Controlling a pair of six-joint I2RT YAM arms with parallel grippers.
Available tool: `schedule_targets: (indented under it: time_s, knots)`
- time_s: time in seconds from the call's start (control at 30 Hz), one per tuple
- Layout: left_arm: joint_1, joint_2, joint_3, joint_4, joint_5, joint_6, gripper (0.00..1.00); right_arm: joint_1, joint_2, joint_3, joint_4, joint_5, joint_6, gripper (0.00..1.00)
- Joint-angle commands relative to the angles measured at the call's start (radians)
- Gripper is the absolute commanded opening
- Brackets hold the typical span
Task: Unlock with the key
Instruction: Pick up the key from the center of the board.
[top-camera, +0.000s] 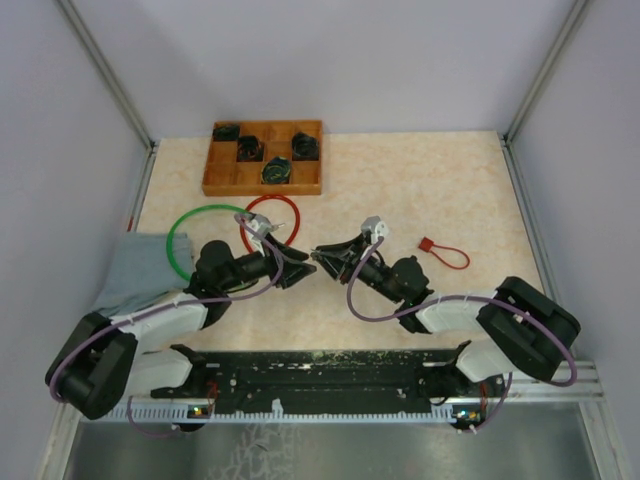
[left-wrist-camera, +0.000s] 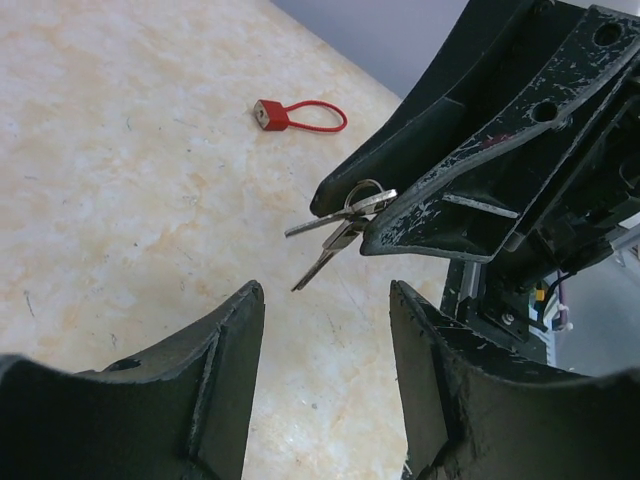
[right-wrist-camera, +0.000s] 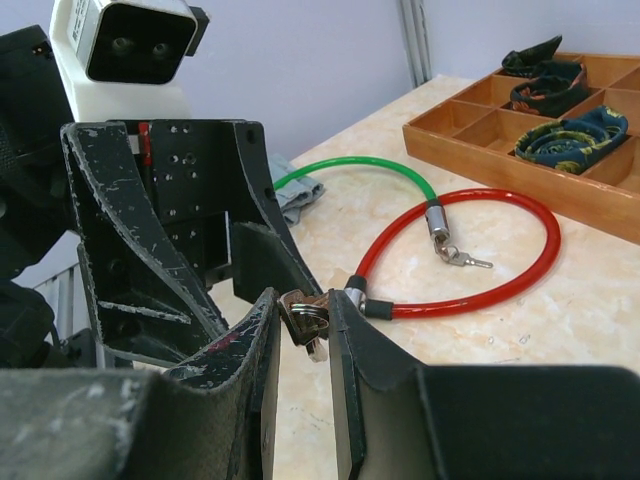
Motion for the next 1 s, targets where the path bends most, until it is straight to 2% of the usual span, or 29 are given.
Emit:
schedule_targets:
  time_s: [0.0,0.33,0.57,0.73,0.97]
  knots:
    - [-0.001,0.023,0.0,0.129,0.061,0.053,0.59,-0.004,-0.034,0.029,0.055,-0.024,0.024,0.0]
    - [-0.001,0.086,0.017,0.18,0.096,0.059,0.56,-0.004,-0.02,0.035,0.098,-0.044,0.059,0.0]
    - [0.0,0.102,0.023,0.2,0.106,0.066,0.44,-0.004,-0.008,0.034,0.123,-0.052,0.076,0.0]
    - [-0.001,0.106,0.021,0.203,0.094,0.086,0.52,-0.004,-0.001,0.033,0.133,-0.062,0.083,0.0]
    - [-0.002,0.1,0.016,0.205,0.07,0.122,0.57,-0.004,-0.001,0.031,0.137,-0.075,0.087,0.0]
